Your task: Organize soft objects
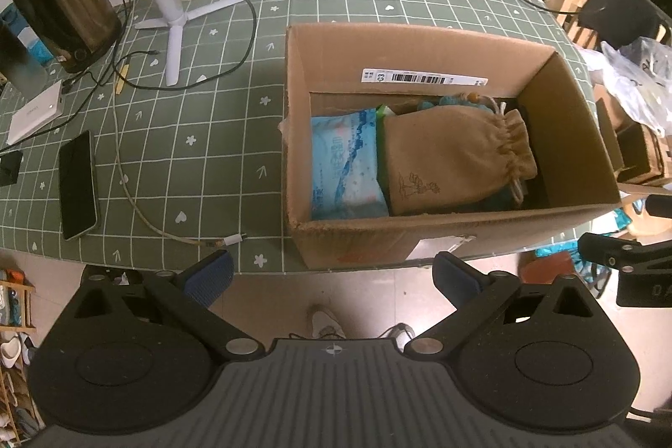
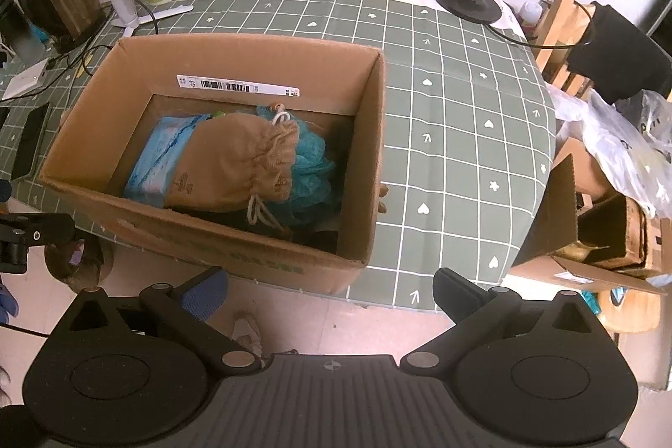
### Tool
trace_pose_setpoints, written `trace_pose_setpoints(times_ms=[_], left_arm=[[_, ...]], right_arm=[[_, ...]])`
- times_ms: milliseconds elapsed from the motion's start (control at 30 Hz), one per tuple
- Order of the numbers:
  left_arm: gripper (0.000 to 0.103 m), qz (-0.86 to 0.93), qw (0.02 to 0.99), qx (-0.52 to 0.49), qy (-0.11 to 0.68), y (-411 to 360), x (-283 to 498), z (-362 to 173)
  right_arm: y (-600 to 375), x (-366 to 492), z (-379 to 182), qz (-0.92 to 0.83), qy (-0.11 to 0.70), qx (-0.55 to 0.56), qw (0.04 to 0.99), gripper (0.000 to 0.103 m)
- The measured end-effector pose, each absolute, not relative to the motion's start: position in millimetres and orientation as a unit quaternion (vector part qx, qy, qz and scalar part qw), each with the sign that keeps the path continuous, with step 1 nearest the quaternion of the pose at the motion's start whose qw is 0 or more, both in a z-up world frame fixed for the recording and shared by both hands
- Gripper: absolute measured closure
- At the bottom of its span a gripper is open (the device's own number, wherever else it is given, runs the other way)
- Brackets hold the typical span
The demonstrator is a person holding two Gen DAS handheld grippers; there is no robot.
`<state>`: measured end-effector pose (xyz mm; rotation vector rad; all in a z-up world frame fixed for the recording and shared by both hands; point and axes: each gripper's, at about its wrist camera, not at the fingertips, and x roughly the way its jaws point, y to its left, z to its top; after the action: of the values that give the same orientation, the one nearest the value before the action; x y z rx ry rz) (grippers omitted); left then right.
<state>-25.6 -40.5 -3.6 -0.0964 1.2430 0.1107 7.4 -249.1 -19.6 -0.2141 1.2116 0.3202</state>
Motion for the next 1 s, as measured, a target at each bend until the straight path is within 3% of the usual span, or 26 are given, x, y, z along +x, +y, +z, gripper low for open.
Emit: trace_pose_setpoints(times_ms=[1000], left_arm=[[0.000, 0.047, 0.811, -0.051, 0.581, -35.1, -26.3, -1.9]], right_arm=[[-245.2, 3.8, -19.3, 0.143, 0.566, -0.099, 0.806, 0.000]])
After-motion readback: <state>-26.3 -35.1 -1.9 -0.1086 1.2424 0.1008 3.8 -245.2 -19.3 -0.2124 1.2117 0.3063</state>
